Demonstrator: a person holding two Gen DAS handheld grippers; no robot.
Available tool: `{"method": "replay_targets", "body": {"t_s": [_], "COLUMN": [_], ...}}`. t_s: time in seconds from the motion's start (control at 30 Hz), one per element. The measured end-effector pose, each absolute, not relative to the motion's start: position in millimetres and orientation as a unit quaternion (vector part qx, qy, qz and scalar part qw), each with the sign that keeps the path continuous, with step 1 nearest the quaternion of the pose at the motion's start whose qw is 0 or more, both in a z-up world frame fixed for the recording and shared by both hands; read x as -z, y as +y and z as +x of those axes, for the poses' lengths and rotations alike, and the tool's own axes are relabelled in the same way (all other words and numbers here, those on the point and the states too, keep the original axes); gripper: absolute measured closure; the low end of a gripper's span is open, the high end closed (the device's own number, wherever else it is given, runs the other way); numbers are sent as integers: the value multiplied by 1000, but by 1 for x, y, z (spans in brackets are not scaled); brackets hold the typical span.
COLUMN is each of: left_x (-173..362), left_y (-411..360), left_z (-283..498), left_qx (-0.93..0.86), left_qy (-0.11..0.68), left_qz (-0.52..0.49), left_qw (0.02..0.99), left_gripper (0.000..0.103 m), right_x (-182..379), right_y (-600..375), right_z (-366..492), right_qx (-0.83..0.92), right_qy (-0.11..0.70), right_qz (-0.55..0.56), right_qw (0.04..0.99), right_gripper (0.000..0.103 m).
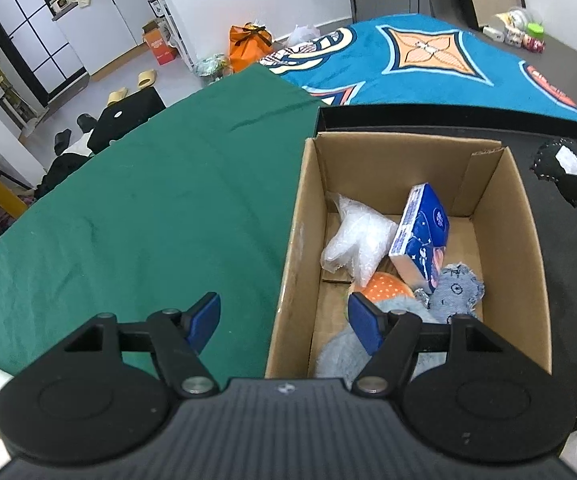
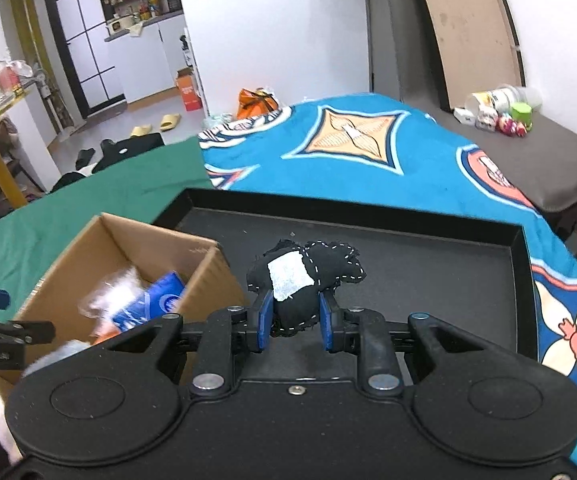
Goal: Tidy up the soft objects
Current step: 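Carry the black plush over the box and release it with the right gripper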
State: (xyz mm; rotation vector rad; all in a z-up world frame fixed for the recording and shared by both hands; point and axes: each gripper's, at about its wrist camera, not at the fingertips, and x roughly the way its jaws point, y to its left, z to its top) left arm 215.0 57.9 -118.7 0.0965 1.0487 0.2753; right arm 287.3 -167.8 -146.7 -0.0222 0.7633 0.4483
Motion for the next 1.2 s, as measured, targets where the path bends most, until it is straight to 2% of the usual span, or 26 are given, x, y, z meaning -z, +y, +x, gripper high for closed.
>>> {"method": "replay_targets", "body": {"t_s": [0.37, 0.73, 0.9, 0.93, 0.97, 1.07, 1.2], "left_x": [120, 129, 133, 134, 135, 137, 138], "left_y": [76, 91, 98, 98, 97, 97, 100], "left_z": [193, 176, 175, 174, 174, 174, 173], "left_qx": [-119, -96, -82, -78, -77, -67, -59], "left_qy": [480, 476, 472, 471, 470, 470, 466], "left_qz": [5, -31, -54, -57, -55, -57, -63], "left_qw": [869, 874, 876, 877, 878, 879, 880], "left_gripper": [38, 64, 84, 85, 85, 92, 93], "right_x": [117, 115, 116, 117, 117, 120, 120], "right_y": [-138, -107, -93, -91, -87, -78, -77], "right_z": [262, 247, 242, 242, 241, 238, 233], "right_qx": [-241, -242, -238, -238, -239, -230, -222], "right_qy": [352, 355, 355, 356, 356, 352, 351], "right_qz": [-29, -55, -71, -72, -75, -97, -102], "right_qw": [904, 901, 901, 901, 901, 902, 904], "right_gripper": [79, 78, 78, 78, 76, 60, 60]}}
